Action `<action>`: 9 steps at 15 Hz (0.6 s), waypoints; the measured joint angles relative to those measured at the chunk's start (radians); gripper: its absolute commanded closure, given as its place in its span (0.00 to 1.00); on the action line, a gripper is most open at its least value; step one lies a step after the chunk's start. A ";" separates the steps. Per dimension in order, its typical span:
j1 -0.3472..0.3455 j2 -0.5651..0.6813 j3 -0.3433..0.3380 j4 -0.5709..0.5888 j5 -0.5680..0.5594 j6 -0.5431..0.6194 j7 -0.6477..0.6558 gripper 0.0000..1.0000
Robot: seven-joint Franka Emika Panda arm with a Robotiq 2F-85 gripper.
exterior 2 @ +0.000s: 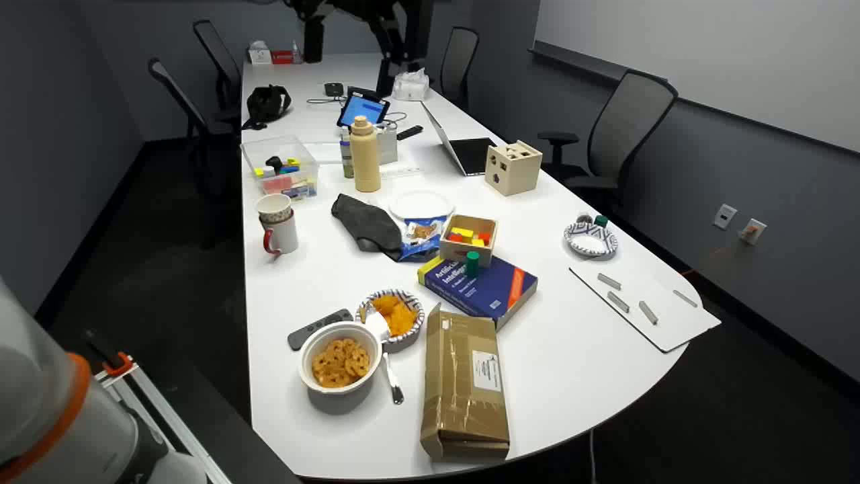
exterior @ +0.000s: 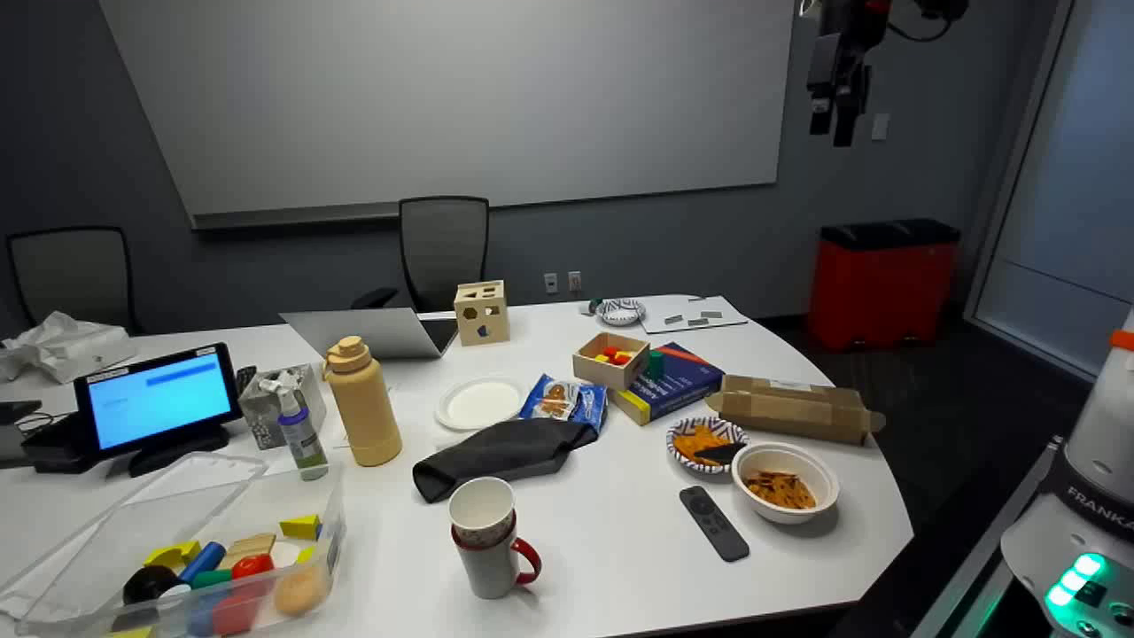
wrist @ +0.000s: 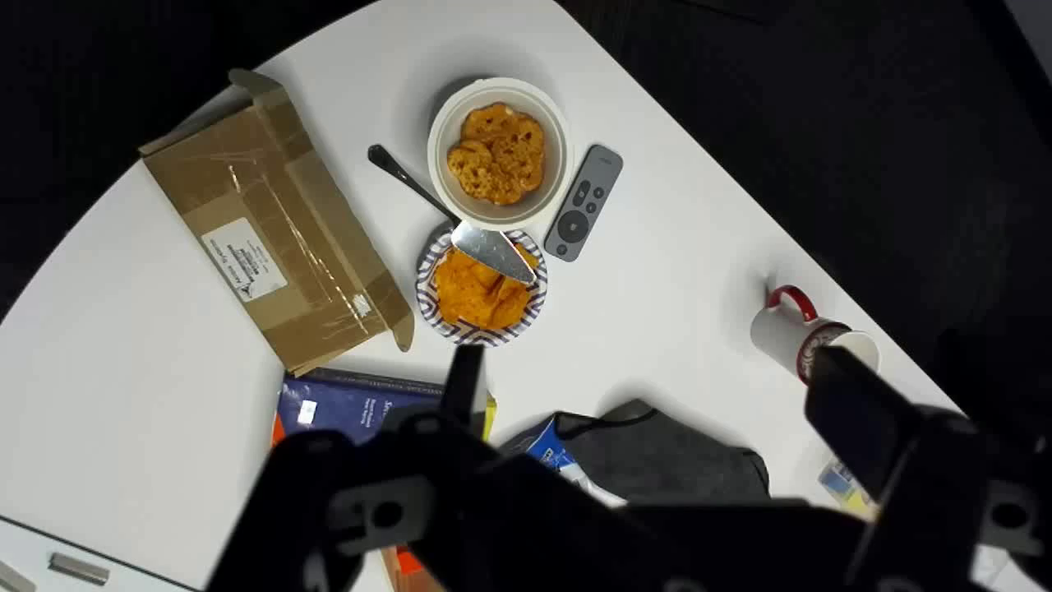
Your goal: Use the black napkin to wipe the table
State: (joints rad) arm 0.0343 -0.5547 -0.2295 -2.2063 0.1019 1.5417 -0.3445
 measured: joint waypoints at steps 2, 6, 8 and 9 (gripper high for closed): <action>0.000 -0.001 0.000 0.002 0.000 0.000 0.000 0.00; -0.007 0.012 0.024 -0.017 0.010 0.026 0.027 0.00; -0.006 0.045 0.077 -0.070 0.053 0.113 0.100 0.00; -0.004 0.072 0.112 -0.098 0.075 0.164 0.151 0.00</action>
State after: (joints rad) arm 0.0306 -0.4828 -0.1170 -2.3047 0.1771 1.7053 -0.1940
